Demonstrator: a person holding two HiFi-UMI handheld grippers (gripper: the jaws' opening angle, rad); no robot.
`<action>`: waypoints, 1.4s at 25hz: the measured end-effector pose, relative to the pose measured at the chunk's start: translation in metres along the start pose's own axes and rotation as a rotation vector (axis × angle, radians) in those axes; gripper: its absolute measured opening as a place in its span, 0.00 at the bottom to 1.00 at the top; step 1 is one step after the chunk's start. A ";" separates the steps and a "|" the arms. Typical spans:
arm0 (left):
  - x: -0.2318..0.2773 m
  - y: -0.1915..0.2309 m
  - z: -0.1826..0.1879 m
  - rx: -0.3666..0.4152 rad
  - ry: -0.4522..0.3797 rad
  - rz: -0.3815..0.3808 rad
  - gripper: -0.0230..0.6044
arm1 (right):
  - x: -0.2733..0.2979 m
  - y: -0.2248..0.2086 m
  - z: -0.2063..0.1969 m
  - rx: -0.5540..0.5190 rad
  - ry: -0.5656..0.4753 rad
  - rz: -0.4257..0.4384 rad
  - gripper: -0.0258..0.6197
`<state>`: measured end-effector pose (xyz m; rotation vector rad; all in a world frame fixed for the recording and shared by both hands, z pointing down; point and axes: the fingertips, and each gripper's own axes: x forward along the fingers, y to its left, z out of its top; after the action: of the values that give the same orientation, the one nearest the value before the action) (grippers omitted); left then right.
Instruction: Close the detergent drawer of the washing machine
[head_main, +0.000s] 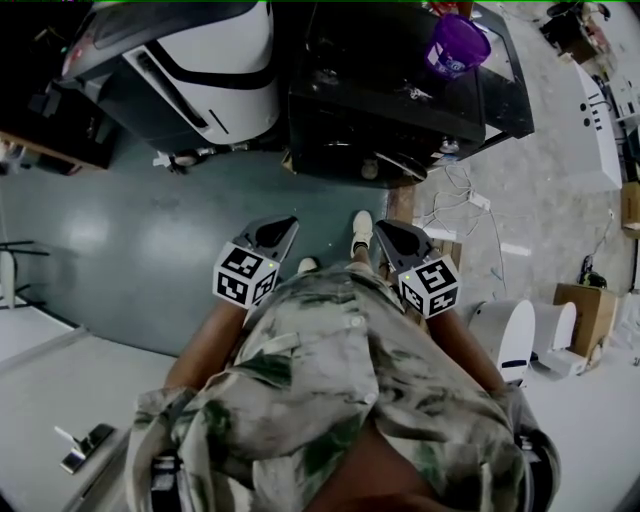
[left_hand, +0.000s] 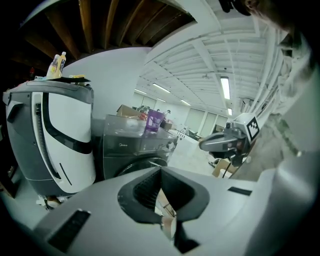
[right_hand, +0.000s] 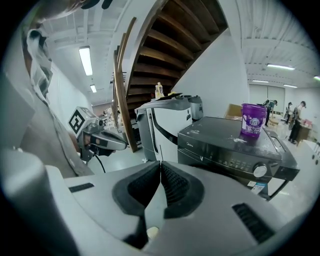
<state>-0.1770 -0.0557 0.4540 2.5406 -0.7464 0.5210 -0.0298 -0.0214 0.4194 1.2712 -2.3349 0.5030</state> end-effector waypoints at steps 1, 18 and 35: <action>-0.001 -0.001 0.000 0.002 -0.003 -0.003 0.08 | -0.001 0.002 0.000 -0.003 0.001 -0.001 0.08; -0.009 -0.013 -0.002 -0.006 -0.019 -0.027 0.07 | -0.019 0.020 -0.004 -0.070 0.032 -0.013 0.07; -0.007 -0.009 -0.020 -0.057 -0.008 -0.021 0.08 | -0.020 0.023 -0.017 -0.080 0.068 -0.005 0.07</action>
<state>-0.1821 -0.0361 0.4642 2.4969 -0.7259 0.4756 -0.0363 0.0131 0.4209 1.2042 -2.2718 0.4396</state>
